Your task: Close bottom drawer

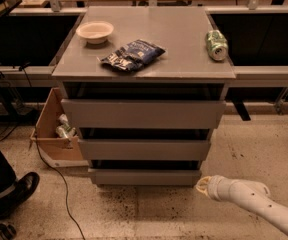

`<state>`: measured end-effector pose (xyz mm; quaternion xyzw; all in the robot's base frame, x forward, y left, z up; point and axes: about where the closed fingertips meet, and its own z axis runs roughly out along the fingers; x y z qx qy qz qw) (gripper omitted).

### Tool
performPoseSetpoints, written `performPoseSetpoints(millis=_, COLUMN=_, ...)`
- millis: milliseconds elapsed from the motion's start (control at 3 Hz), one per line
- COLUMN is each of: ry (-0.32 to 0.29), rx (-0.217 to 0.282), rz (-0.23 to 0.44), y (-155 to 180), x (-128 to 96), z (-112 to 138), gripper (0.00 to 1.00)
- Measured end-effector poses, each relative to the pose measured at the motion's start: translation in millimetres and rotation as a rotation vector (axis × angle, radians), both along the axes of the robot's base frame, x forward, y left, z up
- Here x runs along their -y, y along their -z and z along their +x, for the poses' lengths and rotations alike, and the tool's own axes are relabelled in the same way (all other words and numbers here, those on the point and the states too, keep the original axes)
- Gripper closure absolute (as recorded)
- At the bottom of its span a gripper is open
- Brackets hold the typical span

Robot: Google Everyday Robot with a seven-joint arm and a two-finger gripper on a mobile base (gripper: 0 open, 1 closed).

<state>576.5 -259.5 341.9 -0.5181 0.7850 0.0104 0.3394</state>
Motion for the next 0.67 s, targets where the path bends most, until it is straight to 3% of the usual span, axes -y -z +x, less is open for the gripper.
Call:
performPoseSetpoints(millis=333, ry=0.021, rx=-0.031, rz=-0.067, y=-70.6, x=3.6, z=-37.8, gripper=0.97)
performPoseSetpoints(millis=667, ry=0.02, rx=-0.012, rz=-0.077, y=-80.3, x=5.4, z=-31.9, gripper=0.74)
